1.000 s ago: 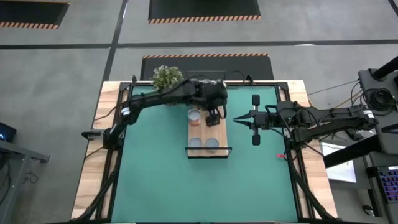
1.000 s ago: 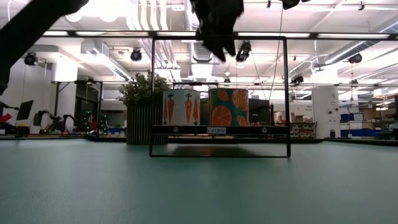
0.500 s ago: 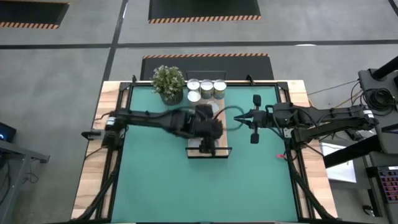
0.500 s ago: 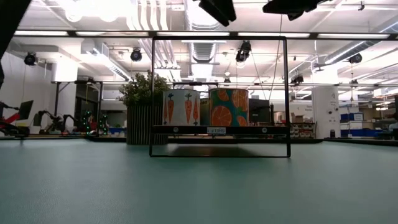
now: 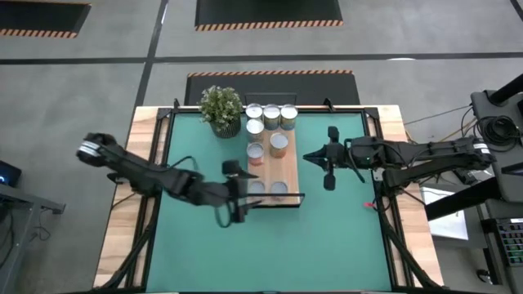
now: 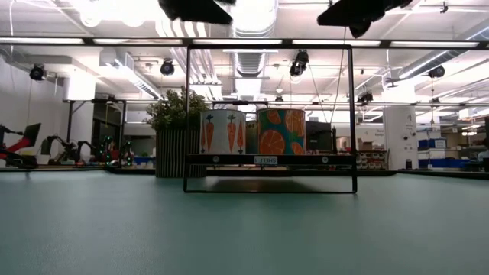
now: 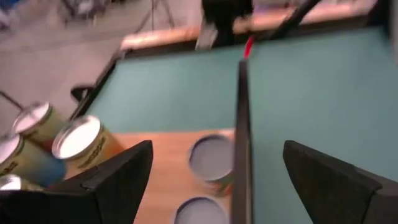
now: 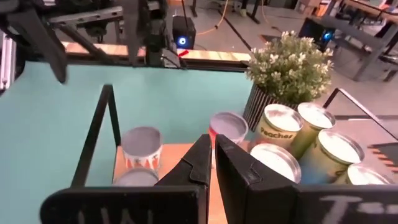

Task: Pick and place cans onto a shelf
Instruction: Put the canned pineapples on the shelf

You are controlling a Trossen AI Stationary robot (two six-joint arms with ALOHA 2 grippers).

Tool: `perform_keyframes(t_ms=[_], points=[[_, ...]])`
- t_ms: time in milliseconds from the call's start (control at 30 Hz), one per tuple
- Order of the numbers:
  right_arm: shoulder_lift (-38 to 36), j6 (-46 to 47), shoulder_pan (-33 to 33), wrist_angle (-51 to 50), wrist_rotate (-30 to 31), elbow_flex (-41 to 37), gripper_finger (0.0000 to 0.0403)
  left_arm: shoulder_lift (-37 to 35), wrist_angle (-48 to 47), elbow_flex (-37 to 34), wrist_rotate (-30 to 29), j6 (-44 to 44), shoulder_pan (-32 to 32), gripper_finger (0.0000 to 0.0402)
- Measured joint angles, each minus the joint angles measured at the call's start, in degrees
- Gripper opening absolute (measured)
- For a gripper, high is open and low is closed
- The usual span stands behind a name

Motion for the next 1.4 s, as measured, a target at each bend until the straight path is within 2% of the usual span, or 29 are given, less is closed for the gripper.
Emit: perform_keyframes(t_ms=[133, 300, 467, 633, 733, 900, 1033, 1233, 1400], points=[[3.65, 3.04, 0.0, 2.47, 0.05, 0.91, 0.0012, -8.02, 11.9, -10.4, -0.08, 2.6, -2.95, 0.0341], [10.77, 6.0, -0.51, -0.62, -0.01, 6.83, 0.0012, -17.45, 14.64, -17.94, -0.19, 5.56, -3.6, 0.0341], [18.77, 6.95, -3.5, -13.87, -0.04, 17.88, 0.0012, -25.08, 14.74, -22.48, -2.28, 6.97, -3.27, 0.0341], [27.33, 7.25, -9.19, -30.17, -0.39, 30.83, 0.0012, -30.82, 14.48, -24.41, -3.21, 10.98, -3.25, 0.0341], [31.99, 5.6, -13.52, -35.98, -3.16, 36.58, 0.0012, -33.11, 14.27, -24.6, -3.77, 13.14, -3.23, 0.0341], [37.99, 2.51, -21.04, -37.59, -12.49, 41.58, 0.0012, -34.97, 13.97, -24.6, -4.12, 15.68, -3.23, 0.0341], [41.88, 0.98, -24.76, -37.13, -13.92, 42.32, 0.0012, -35.33, 13.05, -24.6, -4.17, 16.18, -3.23, 0.0341], [45.84, 0.44, -25.98, -35.08, -18.43, 42.32, 0.0012, -35.39, 12.81, -24.6, -4.2, 17.13, -3.23, 0.0341], [47.76, -0.5, -25.86, -32.58, -18.68, 42.32, 0.0012, -35.32, 12.81, -24.38, -4.24, 17.69, -3.23, 0.0341]])
